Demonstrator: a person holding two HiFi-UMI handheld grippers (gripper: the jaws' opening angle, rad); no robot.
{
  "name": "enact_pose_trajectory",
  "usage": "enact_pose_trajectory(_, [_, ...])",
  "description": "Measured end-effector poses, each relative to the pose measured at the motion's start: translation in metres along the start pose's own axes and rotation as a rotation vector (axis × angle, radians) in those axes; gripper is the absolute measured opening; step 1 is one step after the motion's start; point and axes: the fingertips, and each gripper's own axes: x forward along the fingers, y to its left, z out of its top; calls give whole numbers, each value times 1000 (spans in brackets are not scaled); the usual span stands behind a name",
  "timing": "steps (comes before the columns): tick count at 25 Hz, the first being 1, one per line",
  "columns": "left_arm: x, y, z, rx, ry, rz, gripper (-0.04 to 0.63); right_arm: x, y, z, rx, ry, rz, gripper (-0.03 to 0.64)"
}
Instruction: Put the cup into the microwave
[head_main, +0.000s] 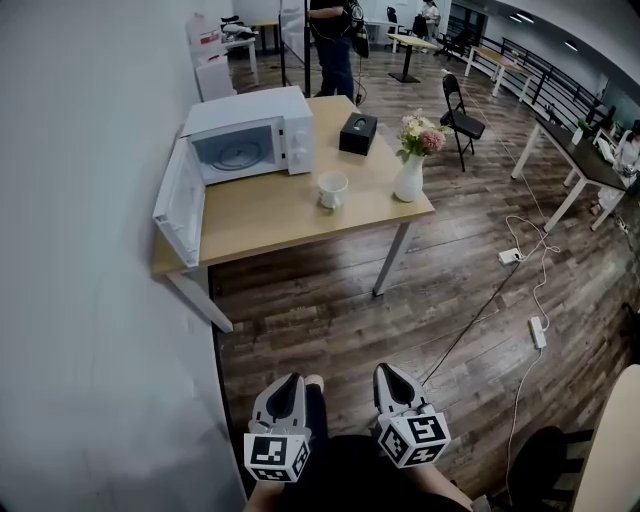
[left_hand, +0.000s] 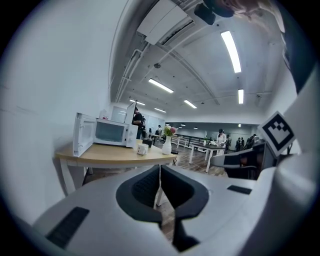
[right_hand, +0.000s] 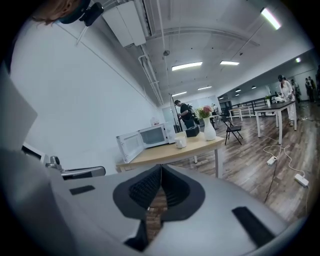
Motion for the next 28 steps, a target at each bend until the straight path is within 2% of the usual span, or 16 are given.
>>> enact_pose_trajectory(12, [47,53,33,2,-13,22,9,80,12,32,4,4,32,-6])
enact_pose_trajectory(28, [95,129,57,-22,-31,56,9,173,28,53,-28,33,46,-5])
